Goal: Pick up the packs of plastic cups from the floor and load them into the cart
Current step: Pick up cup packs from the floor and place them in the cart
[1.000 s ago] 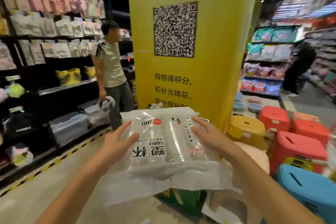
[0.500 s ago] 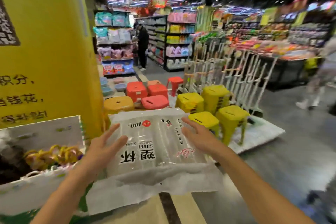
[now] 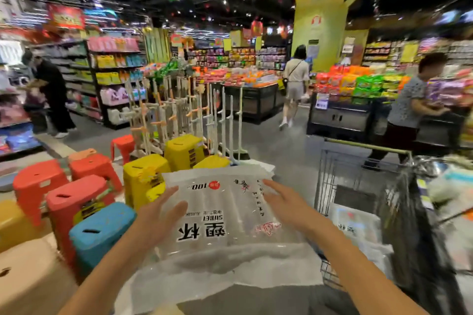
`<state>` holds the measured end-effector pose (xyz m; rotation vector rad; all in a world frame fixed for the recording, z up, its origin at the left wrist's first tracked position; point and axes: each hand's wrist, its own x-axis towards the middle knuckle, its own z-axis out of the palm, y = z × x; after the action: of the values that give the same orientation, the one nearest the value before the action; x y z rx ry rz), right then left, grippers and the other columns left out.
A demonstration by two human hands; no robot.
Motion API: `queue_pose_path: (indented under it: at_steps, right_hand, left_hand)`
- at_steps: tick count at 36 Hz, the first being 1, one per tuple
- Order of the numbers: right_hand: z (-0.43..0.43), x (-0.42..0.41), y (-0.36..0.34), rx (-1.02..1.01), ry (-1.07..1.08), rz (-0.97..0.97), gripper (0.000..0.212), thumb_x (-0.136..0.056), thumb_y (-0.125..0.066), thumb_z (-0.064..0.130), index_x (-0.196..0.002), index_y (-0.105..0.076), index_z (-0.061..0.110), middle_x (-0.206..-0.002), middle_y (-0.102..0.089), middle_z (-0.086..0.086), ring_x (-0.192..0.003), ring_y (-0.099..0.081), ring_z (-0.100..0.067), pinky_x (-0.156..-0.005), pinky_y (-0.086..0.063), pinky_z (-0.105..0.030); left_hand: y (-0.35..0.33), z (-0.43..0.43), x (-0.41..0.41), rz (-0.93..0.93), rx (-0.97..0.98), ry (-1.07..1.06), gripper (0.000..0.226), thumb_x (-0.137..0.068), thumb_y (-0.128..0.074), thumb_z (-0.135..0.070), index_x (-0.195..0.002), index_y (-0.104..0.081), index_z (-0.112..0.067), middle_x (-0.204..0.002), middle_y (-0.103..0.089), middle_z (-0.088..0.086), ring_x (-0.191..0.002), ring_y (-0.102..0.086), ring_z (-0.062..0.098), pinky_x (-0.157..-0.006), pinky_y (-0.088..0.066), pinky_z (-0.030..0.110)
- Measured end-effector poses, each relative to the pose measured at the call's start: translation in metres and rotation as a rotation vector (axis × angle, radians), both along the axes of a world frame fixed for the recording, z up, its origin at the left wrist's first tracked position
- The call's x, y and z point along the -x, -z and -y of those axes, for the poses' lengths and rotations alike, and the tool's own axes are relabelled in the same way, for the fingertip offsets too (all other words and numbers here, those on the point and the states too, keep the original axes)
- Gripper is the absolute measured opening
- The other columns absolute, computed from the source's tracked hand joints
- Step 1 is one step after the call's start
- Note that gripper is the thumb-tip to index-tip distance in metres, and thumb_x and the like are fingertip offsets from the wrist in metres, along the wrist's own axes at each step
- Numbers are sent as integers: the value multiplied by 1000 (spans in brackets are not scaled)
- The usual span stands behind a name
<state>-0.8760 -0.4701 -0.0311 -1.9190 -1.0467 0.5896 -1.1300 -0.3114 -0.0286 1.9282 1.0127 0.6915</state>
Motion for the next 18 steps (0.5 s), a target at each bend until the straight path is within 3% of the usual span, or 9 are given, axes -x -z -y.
queue_pose_path:
  at_steps: [2,4,7,9,12,15,18]
  right_hand:
    - [20,-34,0,-1,46,11,46,-103,-42,37,-149,-37,38,-152,-39,8,-138,-40,-14,-101,-32,-24]
    - [38,-69,-1,8,97,52,45,-102,-41,42,-147,-37,43,-152,-40,9,-135,-44,-15,-105,-34,-28]
    - [61,-119,3,39,173,110,43,-101,-40,46,-144,-38,48,-151,-43,8,-125,-50,-13,-102,-35,-28]
    - [76,-149,7,49,211,123,44,-102,-38,48,-145,-36,48,-153,-41,8,-132,-46,-16,-103,-34,-29]
    - [96,-188,13,58,257,122,45,-102,-37,48,-147,-33,48,-155,-38,11,-139,-40,-16,-109,-32,-33]
    - [107,-224,19,81,300,134,47,-102,-36,50,-148,-31,47,-154,-39,10,-139,-40,-16,-111,-31,-33]
    - [111,-256,22,93,349,120,48,-101,-37,50,-148,-31,47,-156,-37,9,-139,-40,-15,-110,-32,-33]
  left_hand:
    - [0,5,-38,8,19,42,56,-68,-65,-75,-121,-52,-59,-136,-57,-1,-123,-55,23,-108,-41,46]
    - [2,12,-79,30,29,89,50,-61,-60,-84,-108,-51,-70,-133,-56,-5,-122,-56,21,-106,-43,46]
    - [2,25,-142,9,9,151,47,-82,-62,-62,-126,-49,-56,-142,-48,-1,-132,-46,22,-109,-37,40]
    - [7,27,-182,9,-14,182,54,-85,-60,-60,-135,-47,-45,-150,-41,-2,-138,-38,21,-114,-30,41]
    - [15,35,-231,14,1,232,52,-85,-59,-60,-135,-46,-49,-153,-34,-8,-143,-29,19,-119,-22,44]
    - [19,38,-276,3,51,283,45,-81,-62,-63,-123,-46,-63,-156,-32,-2,-144,-27,23,-118,-22,47]
    - [21,33,-318,-49,43,342,53,-87,-58,-58,-137,-42,-49,-158,-27,2,-145,-24,24,-119,-20,44]
